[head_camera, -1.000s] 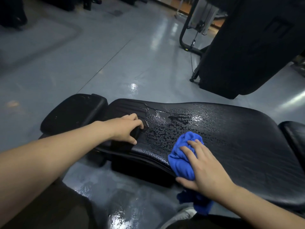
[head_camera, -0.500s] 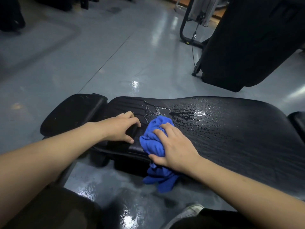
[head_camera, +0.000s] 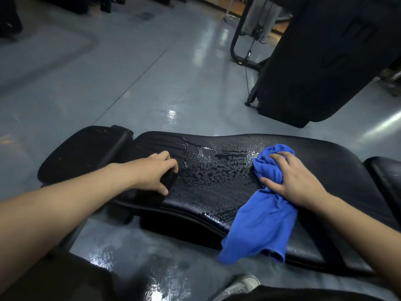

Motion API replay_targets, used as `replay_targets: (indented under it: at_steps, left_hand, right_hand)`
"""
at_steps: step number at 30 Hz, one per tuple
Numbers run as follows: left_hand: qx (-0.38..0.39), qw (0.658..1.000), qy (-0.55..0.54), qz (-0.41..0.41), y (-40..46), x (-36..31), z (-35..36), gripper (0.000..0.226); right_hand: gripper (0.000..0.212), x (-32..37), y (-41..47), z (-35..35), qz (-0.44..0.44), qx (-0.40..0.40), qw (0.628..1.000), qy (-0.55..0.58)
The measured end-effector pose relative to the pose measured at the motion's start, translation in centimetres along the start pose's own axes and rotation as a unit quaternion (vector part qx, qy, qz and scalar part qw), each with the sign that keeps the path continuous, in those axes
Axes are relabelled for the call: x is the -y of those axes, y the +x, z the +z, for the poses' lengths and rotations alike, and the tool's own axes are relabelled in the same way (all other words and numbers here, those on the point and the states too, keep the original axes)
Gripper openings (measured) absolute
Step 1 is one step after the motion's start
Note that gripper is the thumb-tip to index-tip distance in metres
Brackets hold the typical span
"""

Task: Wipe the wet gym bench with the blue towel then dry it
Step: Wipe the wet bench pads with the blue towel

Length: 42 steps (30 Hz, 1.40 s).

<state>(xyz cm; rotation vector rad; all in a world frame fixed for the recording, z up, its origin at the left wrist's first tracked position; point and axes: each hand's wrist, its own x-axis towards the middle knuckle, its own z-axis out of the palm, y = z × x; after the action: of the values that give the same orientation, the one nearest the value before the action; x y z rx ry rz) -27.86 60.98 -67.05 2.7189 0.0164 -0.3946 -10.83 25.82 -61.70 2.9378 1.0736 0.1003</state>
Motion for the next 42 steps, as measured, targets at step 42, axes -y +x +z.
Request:
replay_targets:
  at_steps: [42]
  left_hand:
    - [-0.048, 0.998, -0.035, 0.036, -3.2, 4.4, 0.9, 0.048]
  right_hand:
    - [0.067, 10.4, 14.6, 5.3, -0.026, 0.020, 0.999, -0.018]
